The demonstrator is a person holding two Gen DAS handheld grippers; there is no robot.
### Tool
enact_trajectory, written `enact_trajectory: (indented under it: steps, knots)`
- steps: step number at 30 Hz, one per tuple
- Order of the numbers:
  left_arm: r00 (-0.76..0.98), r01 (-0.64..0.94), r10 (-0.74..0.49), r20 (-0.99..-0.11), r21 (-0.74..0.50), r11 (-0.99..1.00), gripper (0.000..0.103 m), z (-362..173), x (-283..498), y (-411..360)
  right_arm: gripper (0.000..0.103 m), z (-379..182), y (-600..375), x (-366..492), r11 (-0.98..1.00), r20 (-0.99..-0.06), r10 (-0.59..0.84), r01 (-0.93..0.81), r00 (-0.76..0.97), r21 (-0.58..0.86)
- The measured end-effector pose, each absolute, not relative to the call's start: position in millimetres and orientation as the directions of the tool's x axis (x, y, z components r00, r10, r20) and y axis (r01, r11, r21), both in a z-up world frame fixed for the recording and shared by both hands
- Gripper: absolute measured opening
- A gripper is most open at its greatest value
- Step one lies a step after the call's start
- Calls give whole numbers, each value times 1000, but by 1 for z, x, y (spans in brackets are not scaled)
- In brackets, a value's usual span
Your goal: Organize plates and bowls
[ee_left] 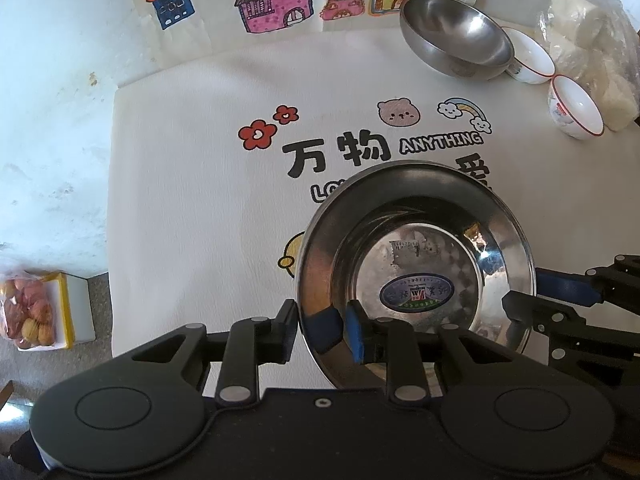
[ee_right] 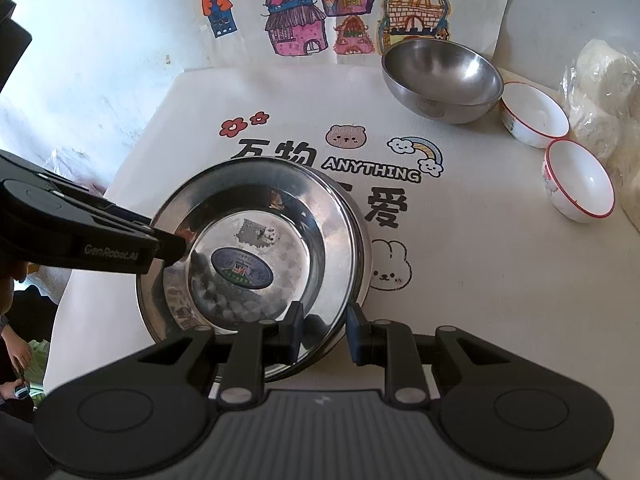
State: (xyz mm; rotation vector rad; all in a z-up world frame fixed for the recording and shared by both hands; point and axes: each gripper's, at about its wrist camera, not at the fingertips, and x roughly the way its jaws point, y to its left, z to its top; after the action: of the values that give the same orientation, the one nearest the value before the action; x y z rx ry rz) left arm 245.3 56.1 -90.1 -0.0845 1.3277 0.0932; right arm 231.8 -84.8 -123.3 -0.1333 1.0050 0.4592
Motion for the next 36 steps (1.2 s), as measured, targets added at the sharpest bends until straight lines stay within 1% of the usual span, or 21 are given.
enact_trajectory:
  steps: [9, 16, 18, 19, 20, 21, 22, 23, 24, 26, 27, 28, 29, 30, 31, 32, 33, 35, 36]
  knots:
    - [231, -125, 27, -973, -2, 992, 28, -94, 247, 56, 28, -122, -85, 233, 895, -834, 315, -435, 452, 102]
    - [230, -130, 32, -973, 2, 991, 30, -93, 248, 55, 28, -122, -84, 234, 885, -829, 334, -453, 449, 111]
    - [235, -141, 33, -971, -1, 990, 31, -91, 248, 56, 31, -122, -86, 234, 886, -828, 336, -449, 450, 115]
    - [238, -145, 35, -971, 0, 989, 36, -90, 249, 56, 32, -122, -88, 234, 887, -826, 336, -447, 452, 117]
    - [243, -150, 37, -969, 0, 989, 44, -89, 249, 56, 34, -121, -89, 234, 888, -825, 338, -445, 454, 119]
    - [249, -158, 43, -967, 3, 987, 50, -87, 250, 56, 35, -121, -91, 234, 889, -823, 340, -442, 456, 122]
    - [256, -166, 51, -965, 8, 986, 61, -85, 251, 55, 36, -120, -93, 235, 889, -820, 343, -440, 458, 125]
    - [263, -174, 61, -963, 15, 985, 70, -83, 253, 55, 41, -119, -94, 234, 889, -818, 344, -439, 460, 127]
    - [271, -182, 73, -960, 23, 983, 74, -81, 255, 54, 50, -119, -96, 235, 889, -817, 345, -439, 462, 128]
    - [280, -195, 88, -956, 33, 980, 82, -78, 259, 52, 61, -118, -101, 235, 891, -812, 350, -434, 467, 135]
    - [282, -203, 92, -955, 34, 979, 84, -77, 262, 52, 70, -118, -104, 236, 892, -811, 353, -429, 467, 141]
    - [286, -212, 94, -954, 33, 977, 88, -76, 264, 51, 76, -118, -108, 237, 894, -810, 356, -422, 467, 150]
    - [293, -222, 93, -951, 27, 975, 91, -75, 267, 51, 85, -118, -112, 238, 897, -808, 357, -413, 470, 157]
    - [302, -228, 84, -950, 14, 974, 92, -74, 270, 51, 88, -118, -115, 239, 902, -805, 355, -402, 475, 161]
    - [310, -232, 70, -948, -5, 973, 96, -73, 274, 50, 89, -118, -120, 240, 905, -802, 355, -392, 480, 166]
    - [320, -234, 53, -946, -25, 972, 100, -73, 278, 50, 91, -118, -125, 242, 908, -799, 356, -381, 485, 174]
    - [331, -236, 40, -943, -42, 971, 101, -72, 282, 49, 98, -118, -131, 244, 911, -794, 359, -367, 490, 186]
    - [347, -235, 31, -937, -54, 971, 102, -70, 293, 46, 102, -118, -145, 248, 917, -779, 370, -334, 506, 218]
    - [351, -230, 30, -936, -55, 972, 102, -69, 299, 43, 103, -117, -151, 251, 918, -771, 377, -321, 514, 235]
